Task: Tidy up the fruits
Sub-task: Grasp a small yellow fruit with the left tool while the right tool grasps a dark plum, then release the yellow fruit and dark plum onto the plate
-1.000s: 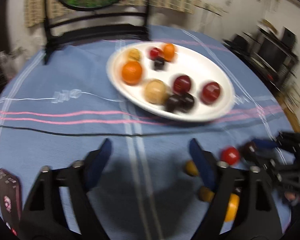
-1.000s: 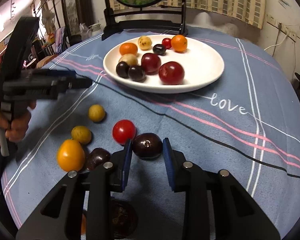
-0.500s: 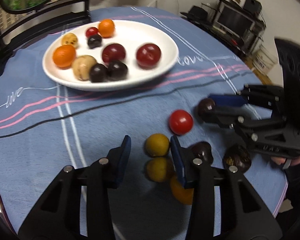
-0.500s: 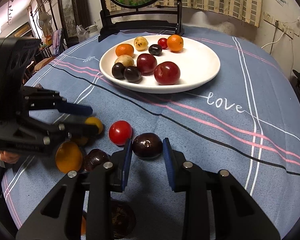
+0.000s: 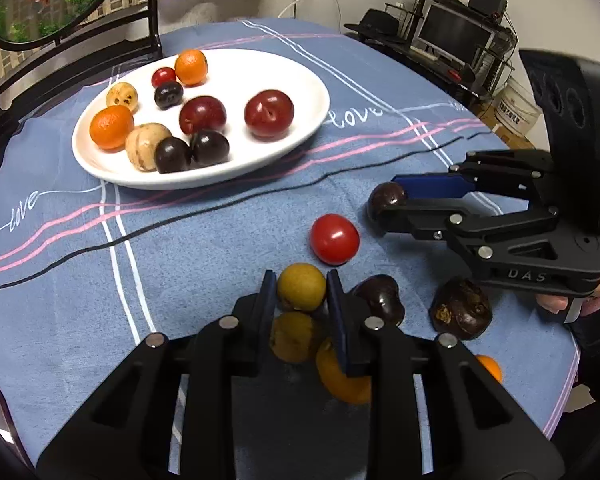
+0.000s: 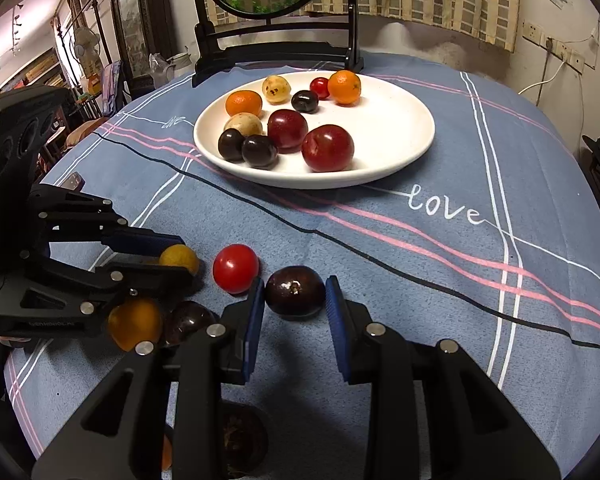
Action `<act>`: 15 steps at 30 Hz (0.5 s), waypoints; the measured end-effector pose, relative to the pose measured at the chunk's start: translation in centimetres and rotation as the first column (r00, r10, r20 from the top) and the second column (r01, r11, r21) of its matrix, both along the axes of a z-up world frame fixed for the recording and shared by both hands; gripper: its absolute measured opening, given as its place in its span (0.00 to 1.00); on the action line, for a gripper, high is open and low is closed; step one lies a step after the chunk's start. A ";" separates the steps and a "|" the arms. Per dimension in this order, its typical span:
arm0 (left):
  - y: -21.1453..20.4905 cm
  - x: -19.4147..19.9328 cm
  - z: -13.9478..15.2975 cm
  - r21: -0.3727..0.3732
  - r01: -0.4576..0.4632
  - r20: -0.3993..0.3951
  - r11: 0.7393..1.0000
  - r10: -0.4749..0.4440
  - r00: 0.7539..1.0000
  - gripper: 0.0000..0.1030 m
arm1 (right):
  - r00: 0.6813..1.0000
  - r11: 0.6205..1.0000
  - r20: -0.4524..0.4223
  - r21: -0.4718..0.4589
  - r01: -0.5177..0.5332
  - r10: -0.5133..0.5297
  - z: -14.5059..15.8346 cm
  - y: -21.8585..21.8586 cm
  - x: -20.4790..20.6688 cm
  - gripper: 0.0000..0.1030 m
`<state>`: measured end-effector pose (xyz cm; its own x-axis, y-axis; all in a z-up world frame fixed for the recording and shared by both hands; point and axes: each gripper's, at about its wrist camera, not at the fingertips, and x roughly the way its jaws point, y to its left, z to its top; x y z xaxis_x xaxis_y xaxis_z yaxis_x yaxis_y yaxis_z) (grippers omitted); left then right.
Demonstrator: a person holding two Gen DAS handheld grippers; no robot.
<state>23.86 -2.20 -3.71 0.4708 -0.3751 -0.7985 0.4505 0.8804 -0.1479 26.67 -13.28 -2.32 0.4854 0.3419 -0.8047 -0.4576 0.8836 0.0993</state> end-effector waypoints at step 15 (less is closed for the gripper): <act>2.7 9.6 4.7 -0.119 -0.287 0.114 0.951 0.300 0.947 0.25 | 0.979 0.962 0.097 0.223 0.155 -0.181 2.2 -0.8 9.6 0.30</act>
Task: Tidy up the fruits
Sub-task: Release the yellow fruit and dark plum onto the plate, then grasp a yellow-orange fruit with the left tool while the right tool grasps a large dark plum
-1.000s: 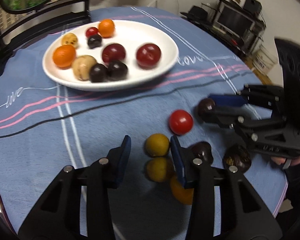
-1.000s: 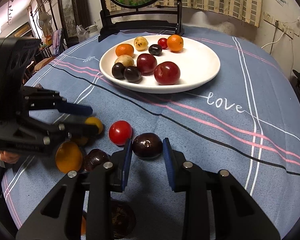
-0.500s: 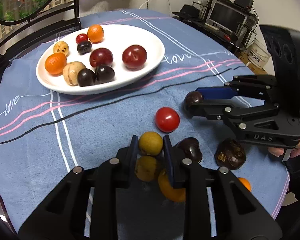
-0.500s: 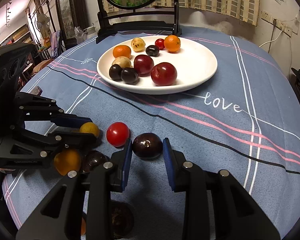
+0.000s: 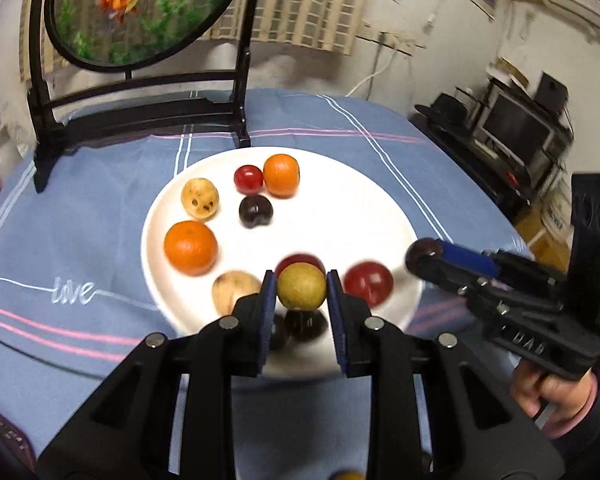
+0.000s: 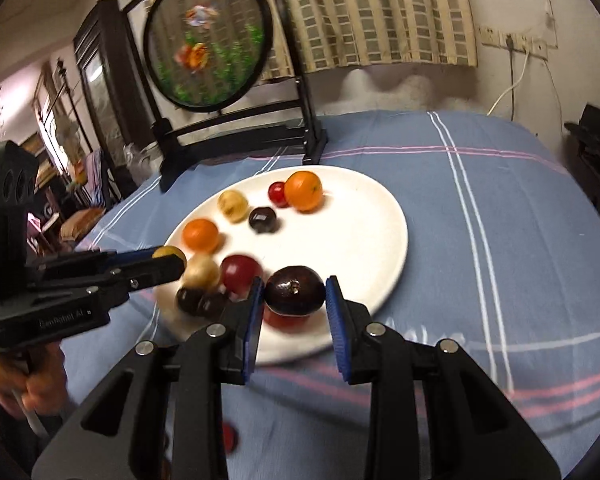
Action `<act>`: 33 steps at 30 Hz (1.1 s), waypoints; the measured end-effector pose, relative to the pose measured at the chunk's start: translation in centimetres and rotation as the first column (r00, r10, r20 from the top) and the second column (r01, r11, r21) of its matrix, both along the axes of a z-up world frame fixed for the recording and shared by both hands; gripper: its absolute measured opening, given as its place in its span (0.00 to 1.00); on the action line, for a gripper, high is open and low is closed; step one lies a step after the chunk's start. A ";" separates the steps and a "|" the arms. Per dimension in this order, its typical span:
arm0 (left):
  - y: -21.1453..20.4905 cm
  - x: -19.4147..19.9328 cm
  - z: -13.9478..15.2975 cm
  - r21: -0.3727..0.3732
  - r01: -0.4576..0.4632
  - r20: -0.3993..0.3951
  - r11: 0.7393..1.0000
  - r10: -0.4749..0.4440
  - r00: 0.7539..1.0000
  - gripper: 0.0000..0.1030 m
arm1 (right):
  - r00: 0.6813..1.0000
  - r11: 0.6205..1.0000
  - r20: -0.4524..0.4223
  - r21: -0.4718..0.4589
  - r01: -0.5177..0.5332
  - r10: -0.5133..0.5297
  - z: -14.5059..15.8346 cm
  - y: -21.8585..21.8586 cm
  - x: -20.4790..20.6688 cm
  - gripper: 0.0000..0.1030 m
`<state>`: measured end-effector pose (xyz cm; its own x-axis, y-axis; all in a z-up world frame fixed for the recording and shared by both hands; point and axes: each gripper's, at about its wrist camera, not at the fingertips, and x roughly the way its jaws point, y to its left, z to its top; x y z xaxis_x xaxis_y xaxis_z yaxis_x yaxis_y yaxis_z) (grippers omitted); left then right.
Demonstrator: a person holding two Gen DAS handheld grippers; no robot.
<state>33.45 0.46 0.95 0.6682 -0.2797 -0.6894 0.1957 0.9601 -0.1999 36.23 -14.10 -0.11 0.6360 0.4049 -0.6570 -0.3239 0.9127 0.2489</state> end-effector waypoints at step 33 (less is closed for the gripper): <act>-1.4 -17.0 -4.3 0.013 0.312 -0.052 0.950 -0.311 0.949 0.55 | 0.895 0.905 -0.207 -0.079 -0.418 0.396 -2.2 -1.2 -16.7 0.48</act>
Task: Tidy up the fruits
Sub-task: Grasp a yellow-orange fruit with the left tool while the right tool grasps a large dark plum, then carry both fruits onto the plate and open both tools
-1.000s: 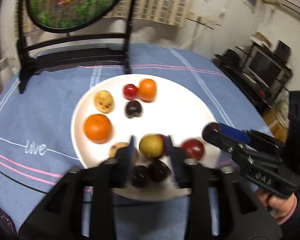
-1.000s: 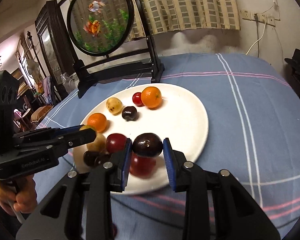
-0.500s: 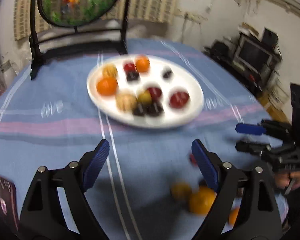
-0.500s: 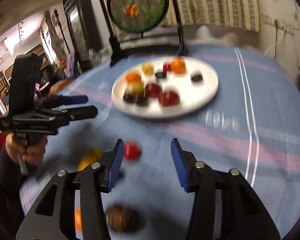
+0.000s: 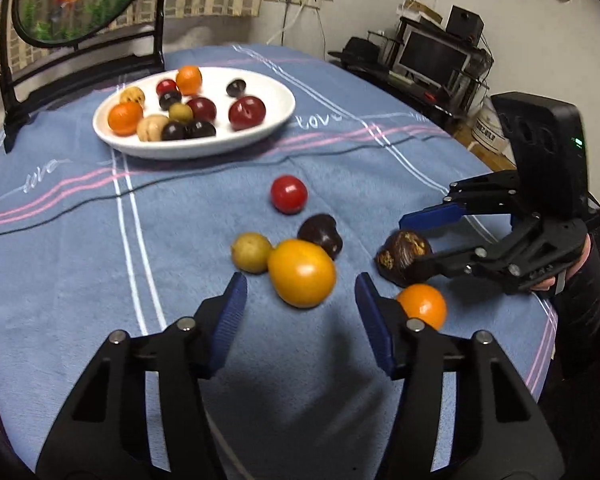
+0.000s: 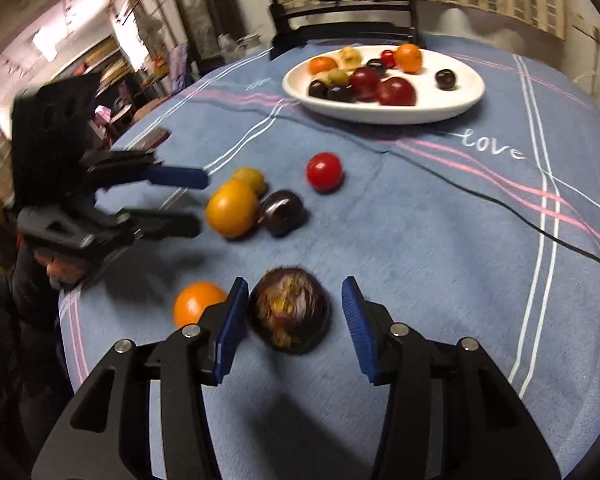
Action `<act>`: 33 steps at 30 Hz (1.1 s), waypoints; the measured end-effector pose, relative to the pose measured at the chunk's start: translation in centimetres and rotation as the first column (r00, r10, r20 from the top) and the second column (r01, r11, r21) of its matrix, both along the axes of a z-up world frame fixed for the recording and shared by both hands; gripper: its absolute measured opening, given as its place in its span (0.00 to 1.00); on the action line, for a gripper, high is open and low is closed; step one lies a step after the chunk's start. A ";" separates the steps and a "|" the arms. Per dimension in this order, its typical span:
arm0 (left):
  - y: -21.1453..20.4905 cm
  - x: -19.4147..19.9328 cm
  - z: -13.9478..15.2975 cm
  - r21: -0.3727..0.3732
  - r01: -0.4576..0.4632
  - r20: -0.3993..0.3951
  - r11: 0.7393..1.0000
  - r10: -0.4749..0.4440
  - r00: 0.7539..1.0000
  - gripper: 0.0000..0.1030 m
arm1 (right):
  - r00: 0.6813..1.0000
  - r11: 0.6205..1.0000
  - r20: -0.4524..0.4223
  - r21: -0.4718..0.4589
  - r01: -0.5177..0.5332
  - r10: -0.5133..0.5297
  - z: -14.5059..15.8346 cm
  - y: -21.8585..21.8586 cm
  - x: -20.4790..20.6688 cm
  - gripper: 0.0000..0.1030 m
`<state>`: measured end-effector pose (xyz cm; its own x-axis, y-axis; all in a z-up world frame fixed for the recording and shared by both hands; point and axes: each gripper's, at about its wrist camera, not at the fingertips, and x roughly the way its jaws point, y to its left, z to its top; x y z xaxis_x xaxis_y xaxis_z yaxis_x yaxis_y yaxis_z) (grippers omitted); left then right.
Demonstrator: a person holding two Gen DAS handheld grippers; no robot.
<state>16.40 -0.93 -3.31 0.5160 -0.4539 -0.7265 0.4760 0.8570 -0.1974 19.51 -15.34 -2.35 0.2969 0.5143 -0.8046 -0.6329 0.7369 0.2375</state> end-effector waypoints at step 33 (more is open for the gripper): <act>-0.6 2.2 0.7 -0.084 -0.025 -0.036 0.996 0.022 0.999 0.38 | 0.992 0.968 -0.040 0.217 0.122 -0.116 0.9 -3.0 1.9 0.44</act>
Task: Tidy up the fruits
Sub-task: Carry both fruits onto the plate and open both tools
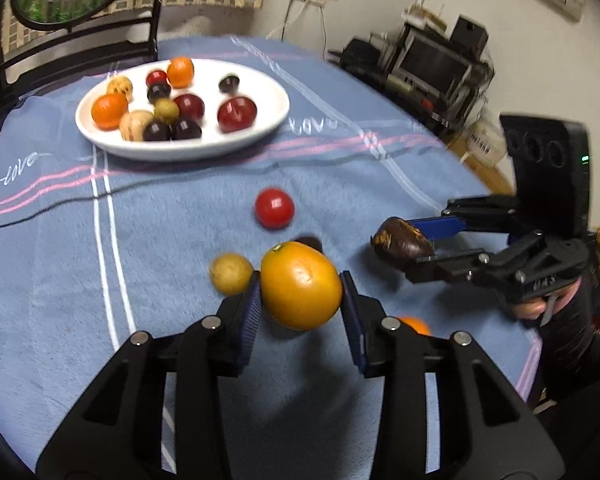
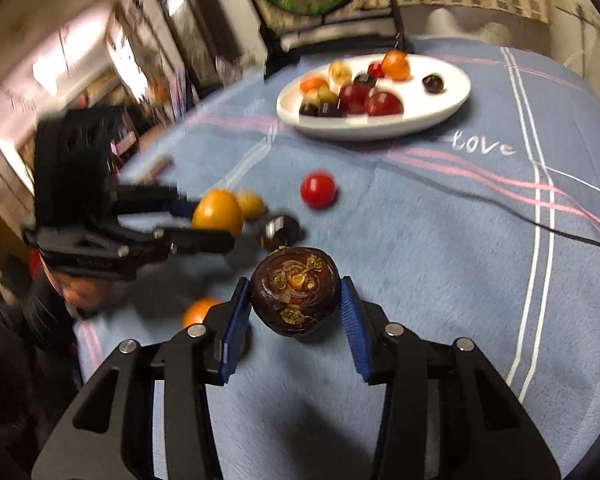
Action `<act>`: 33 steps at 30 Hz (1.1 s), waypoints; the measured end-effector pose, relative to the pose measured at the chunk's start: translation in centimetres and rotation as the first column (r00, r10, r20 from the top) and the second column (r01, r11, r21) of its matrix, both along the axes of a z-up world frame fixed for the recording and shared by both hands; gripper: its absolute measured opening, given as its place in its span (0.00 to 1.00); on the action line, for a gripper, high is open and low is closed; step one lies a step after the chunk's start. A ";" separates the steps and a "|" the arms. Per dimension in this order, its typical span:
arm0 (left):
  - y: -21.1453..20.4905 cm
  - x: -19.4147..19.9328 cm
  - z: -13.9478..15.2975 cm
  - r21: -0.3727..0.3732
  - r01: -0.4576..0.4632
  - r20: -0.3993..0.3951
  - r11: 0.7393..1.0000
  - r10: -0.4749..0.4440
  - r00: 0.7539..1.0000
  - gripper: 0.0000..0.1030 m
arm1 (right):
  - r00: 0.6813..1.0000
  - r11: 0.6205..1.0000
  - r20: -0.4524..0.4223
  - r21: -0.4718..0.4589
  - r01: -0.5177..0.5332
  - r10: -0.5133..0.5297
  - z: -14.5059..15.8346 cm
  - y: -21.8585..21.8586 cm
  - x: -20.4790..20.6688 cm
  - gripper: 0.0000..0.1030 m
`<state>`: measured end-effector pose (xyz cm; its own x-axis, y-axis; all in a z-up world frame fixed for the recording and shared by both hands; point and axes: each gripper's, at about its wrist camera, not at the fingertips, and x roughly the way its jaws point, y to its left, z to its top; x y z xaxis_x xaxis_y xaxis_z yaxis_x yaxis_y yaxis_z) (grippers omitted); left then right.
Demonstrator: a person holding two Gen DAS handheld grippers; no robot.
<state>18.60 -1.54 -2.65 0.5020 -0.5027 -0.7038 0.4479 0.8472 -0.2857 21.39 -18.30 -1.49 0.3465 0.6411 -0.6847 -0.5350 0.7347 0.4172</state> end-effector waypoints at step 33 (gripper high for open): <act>4.2 11.8 5.0 0.078 -0.410 0.148 0.909 0.396 0.906 0.86 | 0.951 0.961 0.152 -0.021 0.275 -0.269 3.3 3.4 12.2 0.48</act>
<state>30.37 2.67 2.33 0.7338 -0.1656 -0.6588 0.0881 0.9849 -0.1494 33.55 -14.87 1.78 0.6023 0.4808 -0.6373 -0.3653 0.8758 0.3155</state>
